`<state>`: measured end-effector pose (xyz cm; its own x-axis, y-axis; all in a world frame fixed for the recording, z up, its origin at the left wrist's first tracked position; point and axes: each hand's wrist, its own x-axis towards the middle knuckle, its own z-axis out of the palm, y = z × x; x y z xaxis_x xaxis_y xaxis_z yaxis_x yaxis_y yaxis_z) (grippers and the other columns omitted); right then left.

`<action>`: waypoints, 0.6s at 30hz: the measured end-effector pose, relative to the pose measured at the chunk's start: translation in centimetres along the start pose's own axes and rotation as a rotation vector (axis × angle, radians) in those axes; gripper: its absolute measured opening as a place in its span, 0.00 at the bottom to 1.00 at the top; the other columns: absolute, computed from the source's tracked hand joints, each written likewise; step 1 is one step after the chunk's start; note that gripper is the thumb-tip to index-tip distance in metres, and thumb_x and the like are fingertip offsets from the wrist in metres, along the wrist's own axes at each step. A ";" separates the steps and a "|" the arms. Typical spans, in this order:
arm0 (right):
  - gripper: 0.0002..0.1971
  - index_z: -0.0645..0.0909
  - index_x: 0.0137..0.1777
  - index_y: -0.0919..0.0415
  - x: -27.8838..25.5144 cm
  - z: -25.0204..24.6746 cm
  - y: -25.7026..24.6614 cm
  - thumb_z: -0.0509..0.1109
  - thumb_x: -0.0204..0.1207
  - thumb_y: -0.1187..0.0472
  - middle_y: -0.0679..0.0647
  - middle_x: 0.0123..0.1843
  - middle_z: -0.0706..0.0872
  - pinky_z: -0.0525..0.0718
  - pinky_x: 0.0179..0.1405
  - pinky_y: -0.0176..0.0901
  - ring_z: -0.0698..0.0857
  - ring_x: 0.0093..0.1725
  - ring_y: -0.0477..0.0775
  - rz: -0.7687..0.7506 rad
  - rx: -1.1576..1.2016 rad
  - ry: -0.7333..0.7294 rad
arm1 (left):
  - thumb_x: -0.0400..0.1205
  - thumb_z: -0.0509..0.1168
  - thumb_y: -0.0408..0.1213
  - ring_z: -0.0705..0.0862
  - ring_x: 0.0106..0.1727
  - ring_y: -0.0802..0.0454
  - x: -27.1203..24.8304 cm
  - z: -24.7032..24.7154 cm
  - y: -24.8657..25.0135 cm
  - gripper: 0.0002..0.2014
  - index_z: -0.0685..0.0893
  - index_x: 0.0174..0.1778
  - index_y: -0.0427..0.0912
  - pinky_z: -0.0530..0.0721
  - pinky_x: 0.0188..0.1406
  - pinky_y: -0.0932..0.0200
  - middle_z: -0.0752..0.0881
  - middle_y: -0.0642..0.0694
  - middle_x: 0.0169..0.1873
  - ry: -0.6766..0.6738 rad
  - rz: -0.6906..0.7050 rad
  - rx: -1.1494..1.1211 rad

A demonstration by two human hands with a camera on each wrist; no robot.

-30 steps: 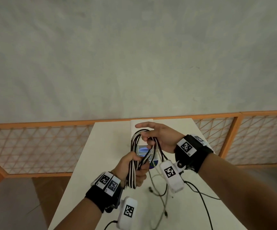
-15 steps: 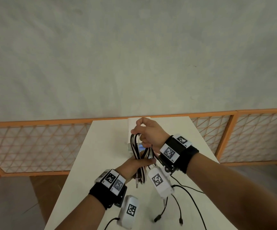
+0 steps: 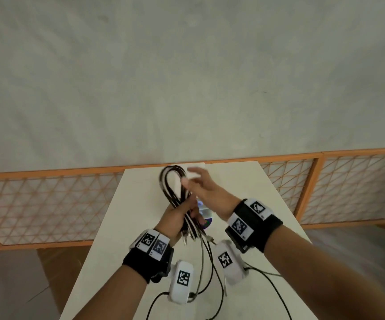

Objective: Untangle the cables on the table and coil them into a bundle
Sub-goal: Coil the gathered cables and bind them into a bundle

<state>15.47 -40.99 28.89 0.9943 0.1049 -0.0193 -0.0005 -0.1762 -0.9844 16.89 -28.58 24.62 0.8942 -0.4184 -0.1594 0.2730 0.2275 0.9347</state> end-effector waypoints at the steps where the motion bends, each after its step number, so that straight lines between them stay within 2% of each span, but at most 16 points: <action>1: 0.31 0.63 0.73 0.45 -0.7 0.1 1.1 0.67 0.73 0.38 0.55 0.63 0.80 0.82 0.50 0.42 0.83 0.55 0.49 0.033 -0.042 -0.061 | 0.82 0.64 0.42 0.85 0.25 0.45 0.2 -0.2 0.4 0.15 0.84 0.32 0.39 0.84 0.24 0.54 0.79 0.42 0.24 0.019 0.018 -0.018; 2: 0.30 0.64 0.74 0.47 -1.5 0.3 2.4 0.66 0.74 0.39 0.54 0.63 0.82 0.83 0.55 0.46 0.84 0.56 0.49 0.056 -0.087 -0.110 | 0.80 0.65 0.46 0.86 0.27 0.45 0.3 -0.3 0.9 0.15 0.82 0.31 0.41 0.84 0.27 0.54 0.80 0.44 0.24 0.008 0.039 -0.045; 3: 0.26 0.67 0.73 0.48 -2.2 0.6 3.7 0.65 0.77 0.42 0.53 0.58 0.85 0.83 0.60 0.49 0.85 0.54 0.49 0.069 -0.063 -0.144 | 0.79 0.65 0.48 0.86 0.29 0.45 0.5 -0.4 1.2 0.17 0.78 0.28 0.42 0.83 0.31 0.53 0.79 0.46 0.23 -0.024 0.059 -0.081; 4: 0.22 0.71 0.72 0.49 -3.0 0.9 4.9 0.64 0.79 0.47 0.52 0.48 0.86 0.83 0.60 0.51 0.86 0.47 0.50 0.071 0.038 -0.163 | 0.79 0.63 0.49 0.87 0.31 0.45 0.6 -0.4 1.5 0.18 0.75 0.28 0.43 0.84 0.35 0.51 0.76 0.47 0.22 -0.056 0.074 -0.117; 6: 0.14 0.77 0.65 0.55 -4.2 1.2 6.5 0.65 0.80 0.56 0.52 0.31 0.79 0.87 0.48 0.52 0.83 0.32 0.51 0.099 0.325 -0.190 | 0.83 0.59 0.47 0.90 0.38 0.41 0.7 -0.5 1.6 0.18 0.71 0.29 0.42 0.88 0.42 0.45 0.76 0.46 0.22 -0.075 0.077 -0.194; 8: 0.07 0.80 0.54 0.60 -5.2 1.2 7.4 0.66 0.80 0.58 0.51 0.25 0.76 0.83 0.30 0.44 0.79 0.23 0.51 0.139 0.358 -0.194 | 0.85 0.56 0.48 0.91 0.41 0.39 0.7 -0.5 1.7 0.19 0.70 0.29 0.43 0.89 0.46 0.40 0.76 0.45 0.23 -0.058 0.069 -0.259; 9: 0.07 0.81 0.49 0.60 -5.5 1.4 7.8 0.64 0.82 0.57 0.49 0.22 0.74 0.76 0.23 0.39 0.75 0.19 0.48 0.155 0.288 -0.169 | 0.85 0.56 0.49 0.90 0.36 0.41 0.7 -0.5 1.6 0.19 0.70 0.29 0.44 0.90 0.42 0.42 0.75 0.46 0.22 -0.034 0.063 -0.282; 11: 0.14 0.79 0.41 0.57 -5.6 2.2 8.2 0.60 0.83 0.52 0.47 0.21 0.70 0.67 0.20 0.35 0.67 0.17 0.43 0.167 0.062 -0.083 | 0.84 0.57 0.50 0.82 0.22 0.49 1.0 -0.3 1.5 0.20 0.68 0.28 0.45 0.84 0.28 0.55 0.71 0.49 0.21 0.051 0.051 -0.300; 13: 0.16 0.73 0.37 0.54 -5.4 2.9 8.4 0.57 0.83 0.48 0.47 0.25 0.70 0.68 0.24 0.32 0.67 0.20 0.41 0.147 -0.154 -0.045 | 0.84 0.59 0.50 0.72 0.16 0.52 1.5 -0.2 1.3 0.21 0.67 0.27 0.45 0.75 0.22 0.61 0.68 0.50 0.18 0.145 0.051 -0.279; 15: 0.11 0.70 0.41 0.55 -5.1 3.2 8.4 0.58 0.82 0.51 0.46 0.27 0.71 0.70 0.28 0.34 0.70 0.23 0.42 0.115 -0.318 -0.112 | 0.84 0.60 0.50 0.69 0.15 0.53 2.1 -0.3 0.9 0.21 0.68 0.27 0.45 0.70 0.21 0.62 0.67 0.51 0.17 0.228 0.043 -0.265; 18: 0.04 0.71 0.46 0.54 -5.0 2.0 7.5 0.62 0.78 0.56 0.49 0.26 0.76 0.77 0.23 0.37 0.77 0.17 0.43 0.206 -0.426 -0.214 | 0.84 0.60 0.49 0.68 0.14 0.54 3.2 -1.1 0.7 0.20 0.69 0.27 0.46 0.68 0.18 0.65 0.68 0.52 0.16 0.372 0.053 -0.287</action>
<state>10.28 -40.85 21.21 0.9341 0.2155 -0.2846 -0.1065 -0.5926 -0.7984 20.31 -28.73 24.41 0.9616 -0.0681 -0.2659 0.2638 0.4962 0.8271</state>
